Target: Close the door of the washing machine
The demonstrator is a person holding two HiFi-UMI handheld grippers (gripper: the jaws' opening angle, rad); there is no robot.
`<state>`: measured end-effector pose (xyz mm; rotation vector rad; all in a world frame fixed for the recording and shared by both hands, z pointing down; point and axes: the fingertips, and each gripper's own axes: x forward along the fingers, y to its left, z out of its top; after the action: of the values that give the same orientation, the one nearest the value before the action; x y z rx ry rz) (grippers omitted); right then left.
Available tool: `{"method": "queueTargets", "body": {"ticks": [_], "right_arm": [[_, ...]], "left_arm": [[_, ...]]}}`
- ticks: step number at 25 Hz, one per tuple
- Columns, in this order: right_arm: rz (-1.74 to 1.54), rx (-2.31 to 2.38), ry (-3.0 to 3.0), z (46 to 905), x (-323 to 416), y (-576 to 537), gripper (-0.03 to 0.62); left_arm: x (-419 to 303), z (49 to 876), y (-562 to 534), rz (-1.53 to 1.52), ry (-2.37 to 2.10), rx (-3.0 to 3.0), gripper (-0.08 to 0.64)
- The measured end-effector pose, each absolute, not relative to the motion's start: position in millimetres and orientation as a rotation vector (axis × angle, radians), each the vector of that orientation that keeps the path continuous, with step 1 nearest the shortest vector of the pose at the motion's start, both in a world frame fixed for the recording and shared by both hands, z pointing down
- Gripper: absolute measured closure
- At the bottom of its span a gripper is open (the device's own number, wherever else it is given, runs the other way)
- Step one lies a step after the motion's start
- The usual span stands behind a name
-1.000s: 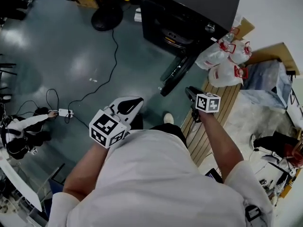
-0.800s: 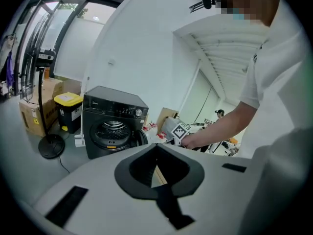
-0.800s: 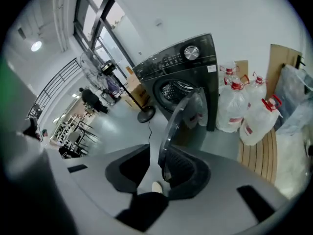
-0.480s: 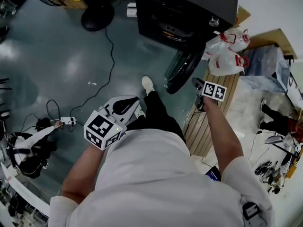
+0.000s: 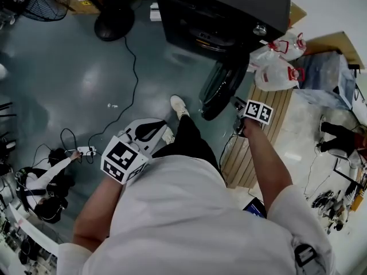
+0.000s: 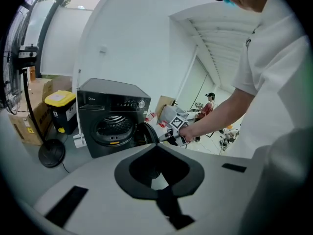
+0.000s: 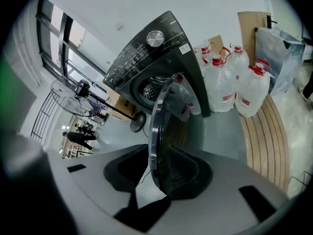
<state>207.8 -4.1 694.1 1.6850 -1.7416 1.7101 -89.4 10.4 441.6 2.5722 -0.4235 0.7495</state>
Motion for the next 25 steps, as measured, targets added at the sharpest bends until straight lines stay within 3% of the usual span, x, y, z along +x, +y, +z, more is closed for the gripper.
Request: {"method": "queueTargets", "body": {"ticks": [7, 25], "right_arm": [[1.793, 1.672, -1.701, 703.5, 202.9, -8.9, 0.491], [1.960, 1.720, -1.671, 708.7, 159.3, -53.0, 0.486]], "left_arm": [[-65.5, 443.8, -11.3, 0.758, -0.364, 2.572, 0.543], [-61.8, 444.9, -48.3, 0.751, -0.401, 2.555, 0.543]]}}
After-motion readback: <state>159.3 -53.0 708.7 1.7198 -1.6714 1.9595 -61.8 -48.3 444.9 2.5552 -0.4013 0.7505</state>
